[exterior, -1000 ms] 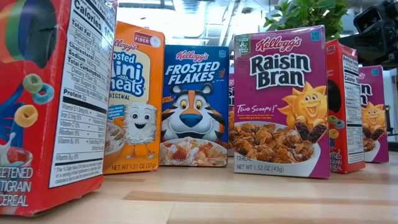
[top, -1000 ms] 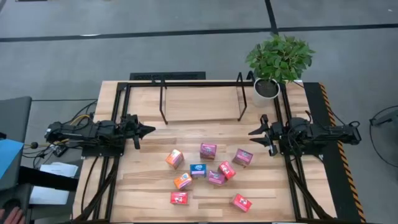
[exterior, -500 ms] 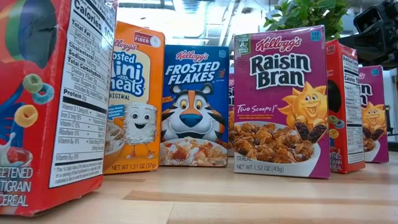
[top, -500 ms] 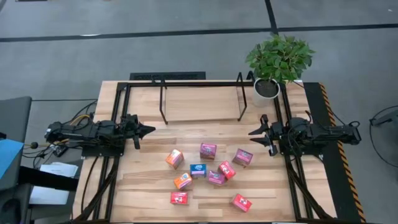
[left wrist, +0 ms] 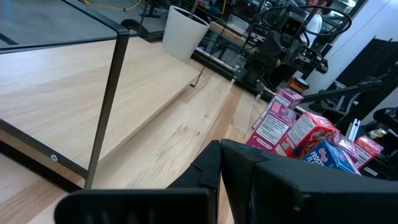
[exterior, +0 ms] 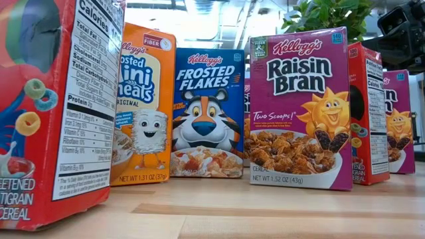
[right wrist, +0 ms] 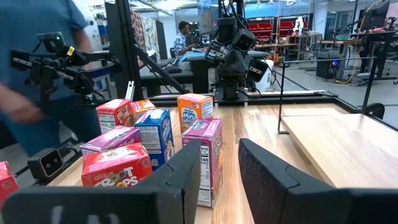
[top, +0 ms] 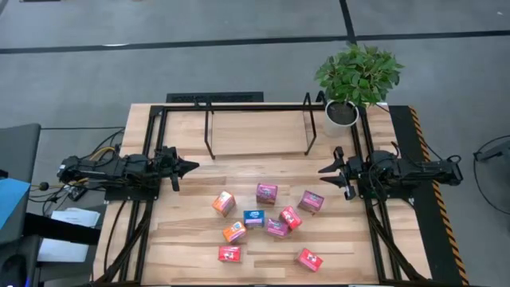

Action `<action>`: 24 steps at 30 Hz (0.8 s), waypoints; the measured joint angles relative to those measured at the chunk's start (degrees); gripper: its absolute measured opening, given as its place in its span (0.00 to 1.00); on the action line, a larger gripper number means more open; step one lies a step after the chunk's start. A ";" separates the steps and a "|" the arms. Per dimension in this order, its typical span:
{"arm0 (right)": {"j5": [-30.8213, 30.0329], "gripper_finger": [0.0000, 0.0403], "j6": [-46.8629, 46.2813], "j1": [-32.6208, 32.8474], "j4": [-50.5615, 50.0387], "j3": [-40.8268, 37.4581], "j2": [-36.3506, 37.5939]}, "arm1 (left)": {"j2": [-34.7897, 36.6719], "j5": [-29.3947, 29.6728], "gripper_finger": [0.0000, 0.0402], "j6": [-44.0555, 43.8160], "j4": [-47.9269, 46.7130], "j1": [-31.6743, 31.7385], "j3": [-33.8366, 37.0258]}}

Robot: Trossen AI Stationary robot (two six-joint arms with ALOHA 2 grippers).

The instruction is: Stack cereal on shelf

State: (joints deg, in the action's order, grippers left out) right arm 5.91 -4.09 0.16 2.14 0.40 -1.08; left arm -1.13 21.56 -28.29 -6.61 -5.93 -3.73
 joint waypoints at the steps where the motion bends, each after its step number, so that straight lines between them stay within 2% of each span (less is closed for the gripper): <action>1: 0.02 0.33 0.01 -0.01 0.00 0.01 0.00 | 0.02 0.00 0.00 0.00 0.02 -0.02 0.00; 21: 0.02 0.35 0.00 -0.01 -0.01 0.02 0.02 | 0.00 0.09 0.00 0.01 0.04 -0.01 0.02; 22: 0.01 0.34 -0.01 0.00 0.01 0.01 0.00 | 0.00 1.24 0.00 0.25 0.44 0.00 0.04; 24: 0.02 0.34 0.01 0.00 0.00 0.00 0.00 | 0.00 7.46 0.00 0.76 1.73 0.11 0.20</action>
State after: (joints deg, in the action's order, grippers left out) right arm 5.93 -4.08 0.15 2.14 0.40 -1.08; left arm -1.13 29.02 -27.53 -4.88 -5.82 -3.53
